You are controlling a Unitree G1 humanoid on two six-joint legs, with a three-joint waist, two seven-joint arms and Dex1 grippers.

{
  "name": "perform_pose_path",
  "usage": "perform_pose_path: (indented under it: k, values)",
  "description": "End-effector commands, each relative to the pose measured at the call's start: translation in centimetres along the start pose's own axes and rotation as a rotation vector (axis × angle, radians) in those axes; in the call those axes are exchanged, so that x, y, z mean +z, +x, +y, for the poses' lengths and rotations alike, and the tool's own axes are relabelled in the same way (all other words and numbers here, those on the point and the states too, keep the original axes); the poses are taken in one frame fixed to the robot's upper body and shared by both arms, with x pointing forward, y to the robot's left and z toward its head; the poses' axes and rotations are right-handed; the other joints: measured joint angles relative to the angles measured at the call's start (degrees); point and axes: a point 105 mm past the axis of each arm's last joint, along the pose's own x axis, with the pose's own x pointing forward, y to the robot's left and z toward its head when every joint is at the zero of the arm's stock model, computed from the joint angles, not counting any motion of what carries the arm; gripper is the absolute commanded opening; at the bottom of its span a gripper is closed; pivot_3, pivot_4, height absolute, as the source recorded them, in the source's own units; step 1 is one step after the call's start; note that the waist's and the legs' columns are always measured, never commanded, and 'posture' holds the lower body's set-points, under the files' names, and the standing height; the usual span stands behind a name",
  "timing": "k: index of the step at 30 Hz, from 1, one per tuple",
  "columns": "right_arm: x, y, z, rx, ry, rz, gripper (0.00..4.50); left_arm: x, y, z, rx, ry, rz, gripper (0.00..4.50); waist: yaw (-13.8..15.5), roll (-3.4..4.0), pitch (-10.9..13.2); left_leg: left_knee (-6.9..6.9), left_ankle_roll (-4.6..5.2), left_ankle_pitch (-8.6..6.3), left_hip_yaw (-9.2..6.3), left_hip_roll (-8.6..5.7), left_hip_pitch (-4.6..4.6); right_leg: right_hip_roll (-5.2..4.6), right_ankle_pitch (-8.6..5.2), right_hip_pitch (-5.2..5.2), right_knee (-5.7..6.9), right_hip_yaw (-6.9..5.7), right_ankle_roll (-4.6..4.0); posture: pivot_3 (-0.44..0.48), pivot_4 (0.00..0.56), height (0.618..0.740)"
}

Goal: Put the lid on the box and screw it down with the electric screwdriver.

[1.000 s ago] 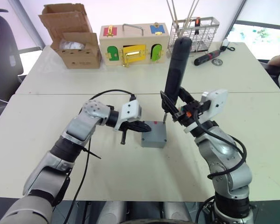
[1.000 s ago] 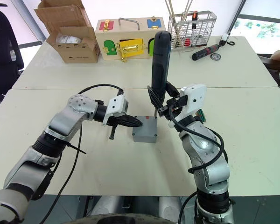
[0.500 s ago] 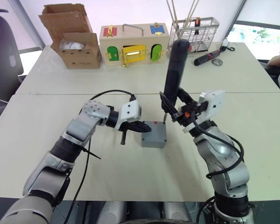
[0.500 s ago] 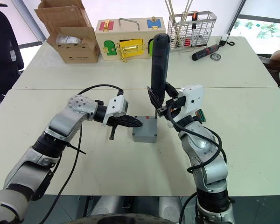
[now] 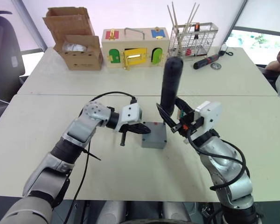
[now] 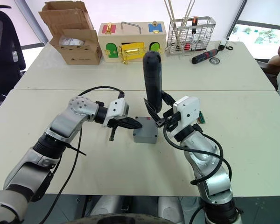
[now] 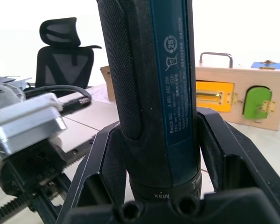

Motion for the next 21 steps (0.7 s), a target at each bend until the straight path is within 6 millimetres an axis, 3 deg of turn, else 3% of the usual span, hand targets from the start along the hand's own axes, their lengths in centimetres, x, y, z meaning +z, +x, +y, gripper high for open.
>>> perform_pose_path:
  k: [1, 10, 21]
  values:
    - [-4.8, -1.0, 0.3, 0.003, 0.068, 0.197, 1.96, -0.3, 0.2, -0.3, -0.017, 0.005, 0.017, 0.00, -0.01, -0.09, -0.09, 0.00, 0.01, -0.01, -0.01, 0.04, 0.00, 0.05, 0.00, 0.05, -0.16, 0.00, 0.01, 0.000, 0.150, 0.740]
    - [-6.6, -1.3, 0.3, -0.022, 0.090, 0.276, 1.96, -0.2, 0.4, -0.1, -0.012, 0.015, 0.023, 0.00, 0.08, -0.34, -0.60, 0.00, 0.01, -0.01, -0.08, 0.05, 0.00, 0.06, 0.00, 0.06, -0.19, 0.01, 0.01, 0.000, 0.150, 0.740]
    - [-7.0, -1.2, 0.8, -0.027, 0.133, 0.293, 1.96, -0.5, 0.4, -0.4, -0.026, 0.012, 0.045, 0.00, 0.11, -0.35, -0.93, 0.00, 0.02, -0.02, -0.11, 0.05, 0.00, 0.06, 0.00, 0.10, -0.26, 0.01, 0.00, 0.000, 0.150, 0.740]
